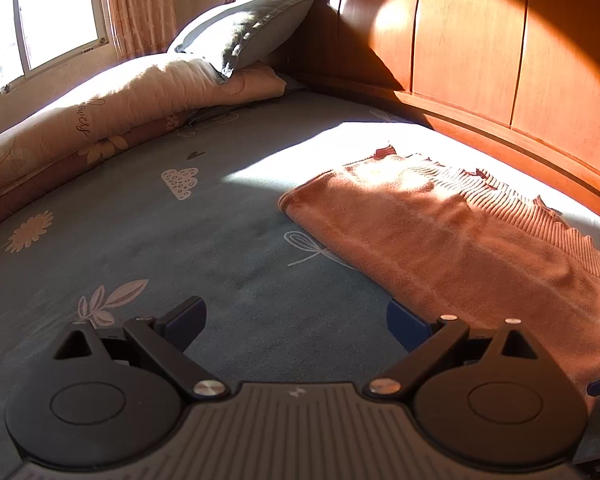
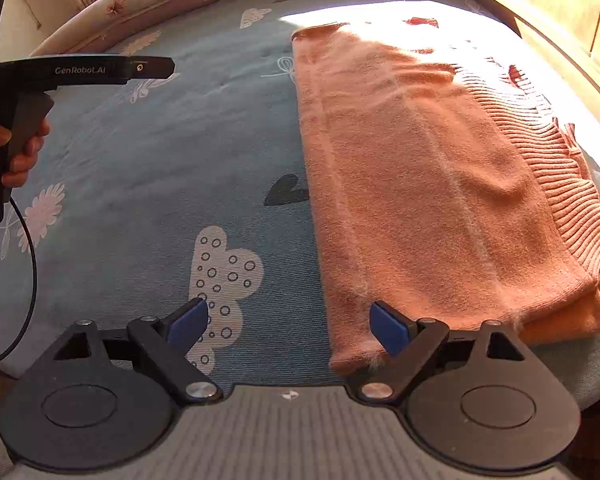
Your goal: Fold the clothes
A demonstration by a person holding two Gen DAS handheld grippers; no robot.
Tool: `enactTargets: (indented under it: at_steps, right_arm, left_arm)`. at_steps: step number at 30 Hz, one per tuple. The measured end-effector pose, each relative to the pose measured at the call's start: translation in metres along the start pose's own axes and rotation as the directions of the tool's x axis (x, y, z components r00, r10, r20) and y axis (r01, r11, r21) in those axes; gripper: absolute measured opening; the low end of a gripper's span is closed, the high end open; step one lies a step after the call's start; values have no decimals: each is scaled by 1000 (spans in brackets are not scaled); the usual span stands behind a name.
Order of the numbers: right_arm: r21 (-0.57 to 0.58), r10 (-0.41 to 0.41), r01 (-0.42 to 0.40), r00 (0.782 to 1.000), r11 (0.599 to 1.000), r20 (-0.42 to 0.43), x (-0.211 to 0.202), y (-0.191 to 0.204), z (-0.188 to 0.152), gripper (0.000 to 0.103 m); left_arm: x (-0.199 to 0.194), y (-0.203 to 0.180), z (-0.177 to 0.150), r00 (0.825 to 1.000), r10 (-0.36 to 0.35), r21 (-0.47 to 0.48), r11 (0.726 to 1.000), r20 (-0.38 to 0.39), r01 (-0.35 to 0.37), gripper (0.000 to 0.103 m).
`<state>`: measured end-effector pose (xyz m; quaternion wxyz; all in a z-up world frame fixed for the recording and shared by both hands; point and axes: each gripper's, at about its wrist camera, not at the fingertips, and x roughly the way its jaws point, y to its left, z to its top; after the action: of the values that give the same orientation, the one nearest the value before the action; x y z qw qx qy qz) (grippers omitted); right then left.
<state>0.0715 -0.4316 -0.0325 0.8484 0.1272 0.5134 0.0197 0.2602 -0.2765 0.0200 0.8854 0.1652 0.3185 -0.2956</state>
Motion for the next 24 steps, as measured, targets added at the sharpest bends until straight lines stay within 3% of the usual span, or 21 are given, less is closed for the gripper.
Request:
enactTargets:
  at_steps: [2, 5, 9, 14, 19, 24]
  right_arm:
    - [6, -13, 14, 998, 1000, -57, 20, 3, -11, 92]
    - [30, -17, 18, 1000, 999, -27, 14, 5, -9, 91]
    - [210, 32, -37, 999, 977, 27, -8, -13, -12, 91]
    - [420, 6, -55, 993, 906, 117, -17, -39, -43, 91]
    - [520, -52, -92, 965, 849, 256, -8, -52, -59, 91]
    - [589, -50, -200, 923, 783, 381, -4, -57, -69, 91]
  left_arm:
    - [0, -1, 1, 1000, -5, 6, 1000, -7, 5, 97]
    - [-2, 0, 5, 1000, -16, 24, 1000, -10, 17, 97]
    - [2, 1, 13, 995, -77, 15, 997, -64, 78, 97]
    - [12, -25, 22, 972, -199, 78, 975, -126, 209, 97]
    - [27, -62, 28, 939, -280, 136, 941, -199, 309, 97]
    - [34, -93, 33, 912, -323, 193, 907, -252, 375, 97]
